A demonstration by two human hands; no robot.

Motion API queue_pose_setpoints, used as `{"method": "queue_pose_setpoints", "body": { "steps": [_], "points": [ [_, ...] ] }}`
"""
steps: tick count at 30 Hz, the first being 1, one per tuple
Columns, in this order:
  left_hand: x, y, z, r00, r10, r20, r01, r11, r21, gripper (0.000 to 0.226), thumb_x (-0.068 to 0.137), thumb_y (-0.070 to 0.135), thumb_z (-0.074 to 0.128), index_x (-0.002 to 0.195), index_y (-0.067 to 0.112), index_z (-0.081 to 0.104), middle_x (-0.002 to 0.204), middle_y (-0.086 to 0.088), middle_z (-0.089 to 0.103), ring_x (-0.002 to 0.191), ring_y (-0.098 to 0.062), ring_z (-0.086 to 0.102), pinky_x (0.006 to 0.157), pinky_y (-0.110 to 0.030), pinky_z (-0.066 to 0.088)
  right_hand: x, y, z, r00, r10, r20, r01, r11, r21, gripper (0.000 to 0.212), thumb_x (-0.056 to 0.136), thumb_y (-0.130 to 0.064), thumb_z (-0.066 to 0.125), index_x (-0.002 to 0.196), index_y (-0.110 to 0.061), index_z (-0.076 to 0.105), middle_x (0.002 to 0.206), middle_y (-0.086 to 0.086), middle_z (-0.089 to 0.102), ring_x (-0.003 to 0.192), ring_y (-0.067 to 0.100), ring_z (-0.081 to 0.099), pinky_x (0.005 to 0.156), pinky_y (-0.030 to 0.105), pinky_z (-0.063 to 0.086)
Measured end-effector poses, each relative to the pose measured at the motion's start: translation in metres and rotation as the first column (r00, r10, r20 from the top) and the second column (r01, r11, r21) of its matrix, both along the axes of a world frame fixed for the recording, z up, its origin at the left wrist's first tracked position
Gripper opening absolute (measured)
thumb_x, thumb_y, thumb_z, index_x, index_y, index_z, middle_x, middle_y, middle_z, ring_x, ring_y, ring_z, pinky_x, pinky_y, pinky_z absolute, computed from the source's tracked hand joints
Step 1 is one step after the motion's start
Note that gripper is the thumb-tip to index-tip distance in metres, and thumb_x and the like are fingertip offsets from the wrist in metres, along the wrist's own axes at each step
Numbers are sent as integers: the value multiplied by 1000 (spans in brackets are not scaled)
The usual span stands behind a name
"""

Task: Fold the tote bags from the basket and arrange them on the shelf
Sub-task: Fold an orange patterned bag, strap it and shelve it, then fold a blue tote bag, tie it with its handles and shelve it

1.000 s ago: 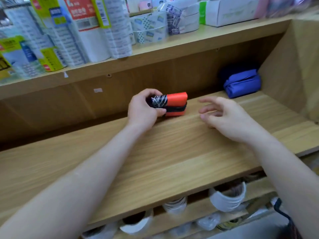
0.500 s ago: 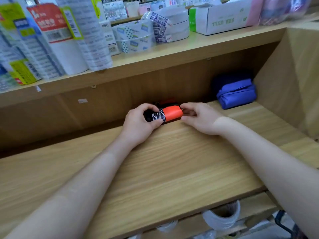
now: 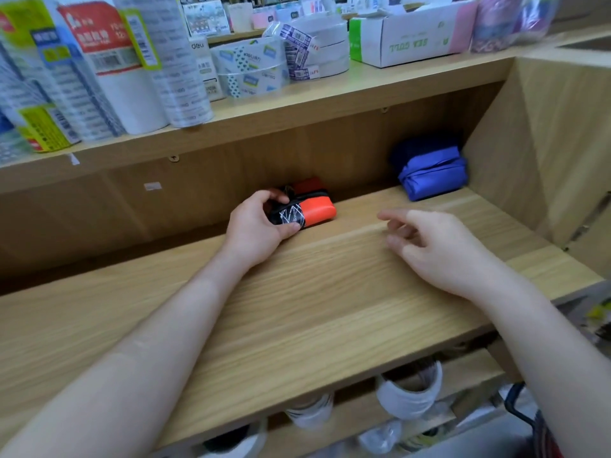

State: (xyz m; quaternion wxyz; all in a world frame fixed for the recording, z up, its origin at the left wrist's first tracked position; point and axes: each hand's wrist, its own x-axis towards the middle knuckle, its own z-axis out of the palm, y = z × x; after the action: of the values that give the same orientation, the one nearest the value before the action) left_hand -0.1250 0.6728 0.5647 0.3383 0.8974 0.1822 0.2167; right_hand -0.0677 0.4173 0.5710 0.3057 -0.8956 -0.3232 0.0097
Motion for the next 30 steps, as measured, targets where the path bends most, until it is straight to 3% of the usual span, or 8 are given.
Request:
{"method": "queue_pose_setpoints", "body": {
  "steps": [9, 16, 20, 22, 24, 27, 30],
  "points": [
    [-32, 31, -1, 999, 39, -26, -37, 996, 85, 41, 74, 24, 83, 109, 25, 61, 106, 3, 63, 95, -17, 54, 78, -27, 38, -61, -4, -6, 996, -70, 58, 69, 997, 19, 40, 95, -24, 57, 134, -31, 55, 114, -11, 63, 107, 6, 56, 96, 32, 48],
    [-62, 29, 3, 995, -28, -98, 47, 977, 206, 57, 82, 37, 73, 133, 28, 47, 128, -10, 44, 121, -29, 40, 103, -33, 32, -120, 12, -6, 980, -169, 101, 160, 983, 90, 45, 97, -27, 53, 141, -33, 47, 124, -9, 59, 115, 8, 52, 99, 34, 47],
    [-99, 6, 16, 977, -212, -26, 210, 933, 292, 32, 89, 29, 64, 121, 25, 60, 123, -3, 52, 114, -23, 51, 98, -33, 40, -157, -7, -10, 948, -256, 191, 235, 964, 126, 41, 97, -26, 51, 138, -25, 53, 110, -6, 63, 101, 13, 58, 89, 42, 51],
    [-122, -11, 18, 937, -349, 0, 333, 894, 300, 16, 92, 26, 61, 108, 27, 66, 112, 4, 59, 101, -14, 57, 89, -34, 48, -176, -22, -14, 930, -283, 236, 262, 958, 117, 39, 95, -24, 51, 134, -22, 57, 102, -6, 64, 92, 14, 59, 82, 43, 53],
    [-145, -35, 15, 880, -475, 15, 453, 846, 280, 14, 94, 24, 59, 105, 26, 69, 103, 9, 64, 91, -8, 60, 82, -32, 52, -193, -42, -21, 913, -304, 271, 298, 952, 67, 39, 94, -22, 52, 132, -20, 59, 97, -5, 65, 88, 12, 58, 77, 39, 53],
    [-164, -72, -1, 760, -648, 46, 602, 730, 324, 14, 91, 18, 61, 100, 18, 72, 92, 5, 70, 84, -13, 65, 74, -35, 54, -214, -77, -33, 892, -354, 280, 371, 929, -8, 38, 93, -17, 55, 131, -19, 61, 97, -3, 66, 87, 14, 59, 73, 32, 50],
    [-166, -110, -31, 651, -758, -30, 711, 596, 373, 16, 84, 17, 61, 95, 17, 72, 88, 3, 70, 82, -19, 66, 68, -38, 55, -229, -116, -47, 873, -402, 276, 438, 895, -83, 36, 92, -16, 59, 127, -23, 61, 94, -9, 64, 87, 10, 57, 66, 25, 46]
  ]
}}
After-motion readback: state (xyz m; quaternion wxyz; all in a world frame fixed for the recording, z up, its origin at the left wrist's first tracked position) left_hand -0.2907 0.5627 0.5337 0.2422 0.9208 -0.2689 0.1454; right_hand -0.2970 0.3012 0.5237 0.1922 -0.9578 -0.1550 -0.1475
